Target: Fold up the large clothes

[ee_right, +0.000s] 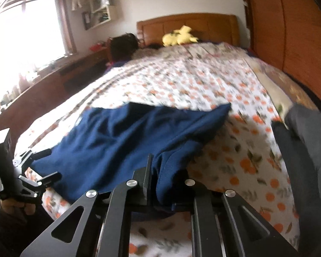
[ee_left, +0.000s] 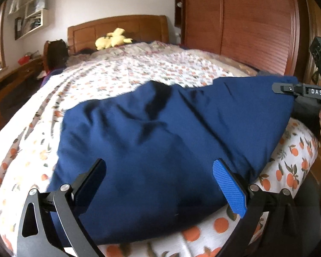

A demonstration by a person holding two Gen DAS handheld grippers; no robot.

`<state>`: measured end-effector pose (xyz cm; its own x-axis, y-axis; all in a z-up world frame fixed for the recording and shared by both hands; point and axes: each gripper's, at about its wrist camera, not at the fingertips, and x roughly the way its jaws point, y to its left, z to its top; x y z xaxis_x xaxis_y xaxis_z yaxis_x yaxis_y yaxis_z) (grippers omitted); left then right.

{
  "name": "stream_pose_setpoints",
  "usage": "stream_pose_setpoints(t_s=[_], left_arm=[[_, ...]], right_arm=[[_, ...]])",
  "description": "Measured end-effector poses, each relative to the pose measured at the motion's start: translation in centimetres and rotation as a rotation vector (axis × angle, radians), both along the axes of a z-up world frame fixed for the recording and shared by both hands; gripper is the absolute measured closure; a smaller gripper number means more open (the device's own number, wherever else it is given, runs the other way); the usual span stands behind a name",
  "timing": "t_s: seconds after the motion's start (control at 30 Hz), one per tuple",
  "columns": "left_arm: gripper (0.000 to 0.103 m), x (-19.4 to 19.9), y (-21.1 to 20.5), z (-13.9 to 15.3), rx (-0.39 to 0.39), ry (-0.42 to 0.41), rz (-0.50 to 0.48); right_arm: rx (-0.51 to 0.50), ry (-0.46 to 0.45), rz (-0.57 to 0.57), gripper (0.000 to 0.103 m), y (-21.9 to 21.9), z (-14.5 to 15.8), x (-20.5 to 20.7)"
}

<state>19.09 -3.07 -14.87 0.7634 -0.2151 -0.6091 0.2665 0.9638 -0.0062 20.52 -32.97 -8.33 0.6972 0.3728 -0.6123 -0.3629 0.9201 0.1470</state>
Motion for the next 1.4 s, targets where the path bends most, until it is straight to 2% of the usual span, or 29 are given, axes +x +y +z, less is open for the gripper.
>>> stream_pose_setpoints(t_s=[0.2,0.53,0.7,0.77,0.83,0.87,0.9,1.1,1.4], left_arm=[[0.003,-1.7,4.3,1.8,-0.034,-0.040,0.061],[0.003,-5.2,11.0,3.5,-0.067,-0.089,0.156],[0.003,-6.6,14.1,3.8,-0.084,-0.095,0.206],[0.003,-6.8,15.0,3.7,-0.090,-0.093,0.222],[0.003,-7.1,15.7,3.8,-0.097,-0.091,0.234],[0.003,-7.2,15.9,3.8,-0.099,-0.091,0.237],[0.003,-7.3,16.1,3.8,-0.099,-0.091,0.240],[0.003,-7.2,15.6,4.2,-0.106,-0.100,0.233],[0.003,-5.6,13.2,3.6,-0.082,-0.084,0.199]], right_arm=[[-0.015,-0.062,0.087,0.094,5.5,2.8,0.4],[-0.026,-0.121,0.313,0.097,19.7,4.7,0.8],[-0.020,-0.099,0.409,0.097,26.1,3.8,0.5],[-0.008,-0.034,0.427,0.093,27.7,2.5,1.4],[-0.006,-0.027,0.439,0.087,28.4,2.0,1.2],[-0.008,-0.035,0.449,0.077,28.6,2.0,0.9],[-0.016,-0.046,0.453,0.073,28.7,2.2,0.6],[-0.069,-0.060,0.448,0.072,27.7,2.9,0.2],[-0.100,-0.030,0.388,0.072,23.9,1.6,0.9]])
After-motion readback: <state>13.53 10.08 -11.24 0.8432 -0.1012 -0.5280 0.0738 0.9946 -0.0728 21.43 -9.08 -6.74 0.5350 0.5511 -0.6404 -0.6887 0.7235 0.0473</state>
